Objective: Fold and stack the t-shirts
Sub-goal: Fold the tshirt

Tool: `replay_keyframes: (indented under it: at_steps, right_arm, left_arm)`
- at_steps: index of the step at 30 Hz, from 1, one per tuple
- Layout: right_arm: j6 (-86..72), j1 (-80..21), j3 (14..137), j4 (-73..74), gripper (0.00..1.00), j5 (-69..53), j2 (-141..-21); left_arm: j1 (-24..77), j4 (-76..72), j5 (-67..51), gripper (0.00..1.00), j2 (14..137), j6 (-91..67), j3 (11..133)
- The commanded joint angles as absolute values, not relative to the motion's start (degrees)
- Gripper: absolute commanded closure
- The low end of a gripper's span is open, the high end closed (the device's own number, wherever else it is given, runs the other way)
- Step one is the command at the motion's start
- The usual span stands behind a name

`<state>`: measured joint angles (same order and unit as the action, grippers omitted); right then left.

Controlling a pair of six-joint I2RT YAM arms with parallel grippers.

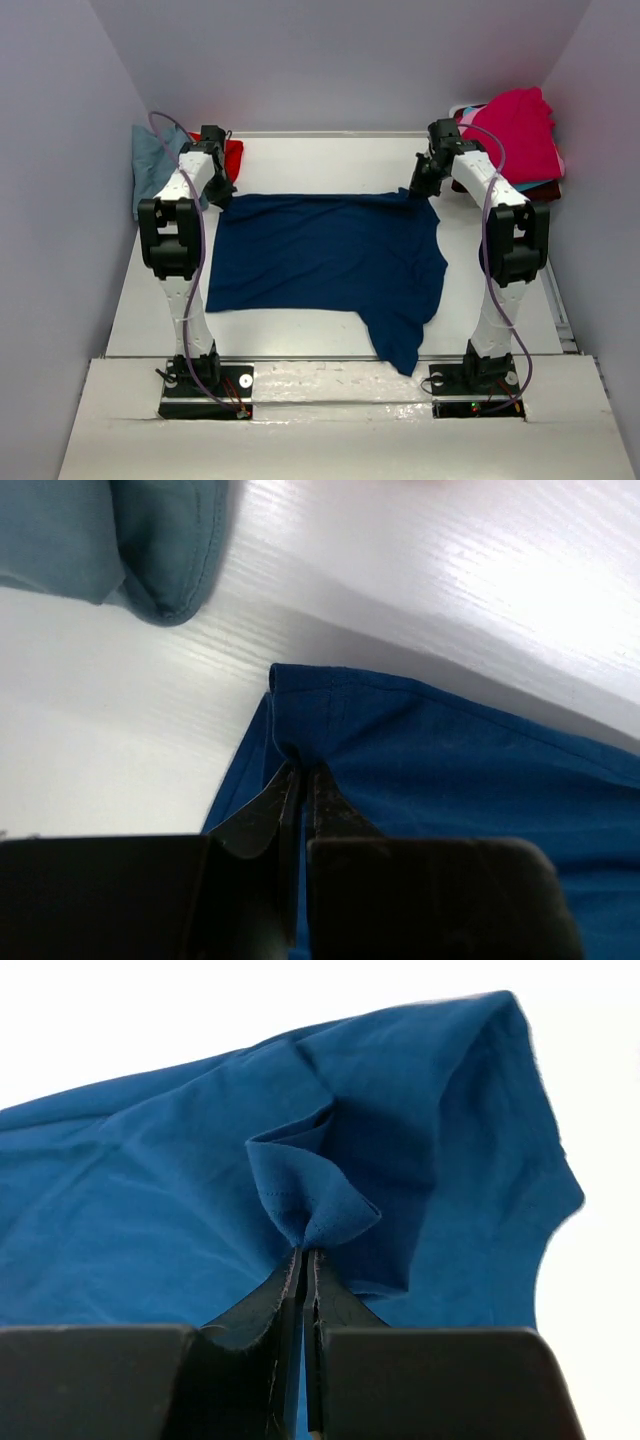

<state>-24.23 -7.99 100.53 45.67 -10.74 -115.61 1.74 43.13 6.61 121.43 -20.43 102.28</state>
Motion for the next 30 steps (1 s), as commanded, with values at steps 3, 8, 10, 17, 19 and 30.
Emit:
replay_keyframes:
  at_steps: [3, 8, 10, 17, 19, 30]
  right_arm:
    - [-27.06, -8.35, 99.76, 49.83, 0.93, -4.05, -112.59]
    - [-28.74, -7.30, 98.00, 50.19, 0.93, -4.04, -112.33]
    - [-29.09, -6.77, 97.38, 50.27, 0.93, -4.04, -112.24]
    - [-29.71, -4.31, 96.24, 50.89, 0.93, -4.30, -111.53]
    - [-29.88, -3.70, 95.98, 50.89, 0.93, -4.57, -111.45]
    - [-29.88, -2.64, 95.10, 50.98, 0.93, -5.27, -111.44]
  left_arm:
    - [0.70, 42.98, 8.00, 0.94, 115.93, -20.74, 98.44]
    - [-0.35, 42.19, 8.00, 0.94, 115.23, -20.65, 96.16]
    - [-0.87, 41.75, 7.91, 0.94, 114.96, -20.65, 95.36]
    - [-1.41, 41.75, 7.82, 0.94, 115.49, -20.65, 95.45]
    - [-1.41, 41.75, 7.73, 0.94, 115.75, -20.66, 95.80]
    - [-1.41, 41.40, 7.65, 0.94, 115.84, -20.30, 95.01]
